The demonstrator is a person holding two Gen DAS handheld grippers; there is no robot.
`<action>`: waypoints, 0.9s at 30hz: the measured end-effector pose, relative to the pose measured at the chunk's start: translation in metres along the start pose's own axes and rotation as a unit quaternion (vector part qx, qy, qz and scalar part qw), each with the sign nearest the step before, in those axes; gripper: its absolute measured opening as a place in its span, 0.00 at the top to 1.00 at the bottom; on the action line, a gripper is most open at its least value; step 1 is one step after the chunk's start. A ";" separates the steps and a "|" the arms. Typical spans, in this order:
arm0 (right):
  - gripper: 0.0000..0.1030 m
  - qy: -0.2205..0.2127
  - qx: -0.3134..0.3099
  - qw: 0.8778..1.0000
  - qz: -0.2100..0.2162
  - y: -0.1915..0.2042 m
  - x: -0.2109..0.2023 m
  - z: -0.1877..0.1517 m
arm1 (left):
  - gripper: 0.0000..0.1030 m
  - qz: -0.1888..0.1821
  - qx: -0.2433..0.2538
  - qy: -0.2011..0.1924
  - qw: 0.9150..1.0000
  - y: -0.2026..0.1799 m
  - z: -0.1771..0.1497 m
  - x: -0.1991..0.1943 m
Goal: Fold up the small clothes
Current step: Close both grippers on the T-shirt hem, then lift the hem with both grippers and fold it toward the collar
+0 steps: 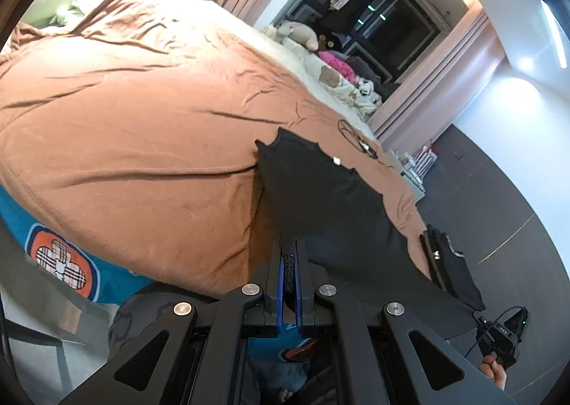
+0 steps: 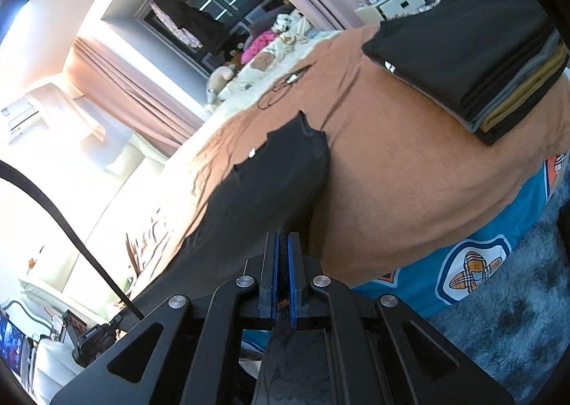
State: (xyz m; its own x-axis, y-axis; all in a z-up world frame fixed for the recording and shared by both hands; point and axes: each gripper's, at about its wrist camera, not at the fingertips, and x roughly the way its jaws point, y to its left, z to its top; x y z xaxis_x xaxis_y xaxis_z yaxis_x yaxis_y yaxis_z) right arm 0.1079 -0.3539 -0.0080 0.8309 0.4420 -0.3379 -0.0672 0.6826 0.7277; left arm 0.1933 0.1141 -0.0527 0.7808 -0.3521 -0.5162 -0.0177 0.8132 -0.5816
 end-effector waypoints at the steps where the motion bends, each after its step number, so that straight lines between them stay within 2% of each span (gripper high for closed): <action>1: 0.99 -0.002 -0.002 1.000 0.004 0.000 -0.004 -0.003 | 0.96 -0.002 0.001 -0.004 1.000 -0.001 -0.001 -0.007; 9: 0.99 -0.025 -0.025 0.999 0.030 0.002 -0.031 -0.021 | 0.96 -0.018 0.004 -0.032 0.999 -0.009 -0.006 -0.050; 15: 0.99 -0.033 -0.035 0.998 0.048 -0.006 -0.032 -0.031 | 0.96 -0.018 0.005 -0.046 0.999 -0.010 -0.013 -0.067; 21: 0.99 -0.032 -0.043 0.998 0.046 -0.011 -0.016 -0.032 | 0.96 -0.015 0.002 -0.040 0.999 -0.004 -0.012 -0.059; 27: 0.99 -0.028 -0.044 0.998 0.033 -0.005 0.011 -0.023 | 0.96 -0.012 0.002 -0.035 0.999 -0.002 0.003 -0.037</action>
State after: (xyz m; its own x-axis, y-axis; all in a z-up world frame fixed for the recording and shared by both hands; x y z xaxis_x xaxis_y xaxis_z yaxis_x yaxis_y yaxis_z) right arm 0.1049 -0.3393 -0.0294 0.8528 0.4558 -0.2550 -0.1685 0.7023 0.6917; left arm 0.1663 0.1273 -0.0302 0.8224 -0.3380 -0.4576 0.0035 0.8074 -0.5899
